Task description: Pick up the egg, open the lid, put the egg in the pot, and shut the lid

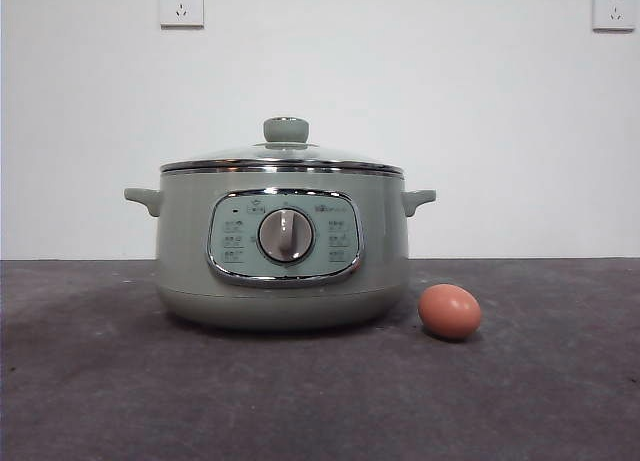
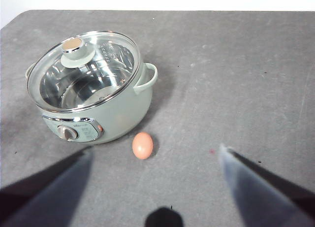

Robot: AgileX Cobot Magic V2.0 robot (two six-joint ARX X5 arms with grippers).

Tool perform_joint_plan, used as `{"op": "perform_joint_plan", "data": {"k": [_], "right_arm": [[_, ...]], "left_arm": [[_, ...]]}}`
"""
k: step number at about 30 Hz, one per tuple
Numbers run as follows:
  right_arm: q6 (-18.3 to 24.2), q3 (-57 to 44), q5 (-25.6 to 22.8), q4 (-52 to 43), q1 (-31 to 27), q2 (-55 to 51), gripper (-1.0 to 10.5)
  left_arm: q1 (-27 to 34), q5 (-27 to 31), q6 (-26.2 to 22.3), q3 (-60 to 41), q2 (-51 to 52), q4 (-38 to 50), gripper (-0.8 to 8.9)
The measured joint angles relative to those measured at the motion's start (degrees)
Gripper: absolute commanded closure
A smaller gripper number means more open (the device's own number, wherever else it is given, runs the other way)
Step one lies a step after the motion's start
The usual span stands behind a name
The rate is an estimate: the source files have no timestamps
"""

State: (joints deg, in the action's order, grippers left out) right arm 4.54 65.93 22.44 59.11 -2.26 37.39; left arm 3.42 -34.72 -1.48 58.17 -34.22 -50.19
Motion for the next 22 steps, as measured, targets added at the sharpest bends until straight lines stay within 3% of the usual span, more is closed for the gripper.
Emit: {"op": "perform_joint_plan", "data": {"k": [10, 22], "right_arm": [[-0.09, 0.0, 0.96, -0.02, 0.0, 0.0, 3.7], [-0.07, 0.0, 1.62, -0.02, 0.0, 2.14, 3.7]], "left_arm": [[-0.66, -0.02, 0.0, 1.86, -2.51, 0.07, 2.16], [-8.92, 0.02, 0.0, 9.05, -15.32, 6.51, 2.16]]}}
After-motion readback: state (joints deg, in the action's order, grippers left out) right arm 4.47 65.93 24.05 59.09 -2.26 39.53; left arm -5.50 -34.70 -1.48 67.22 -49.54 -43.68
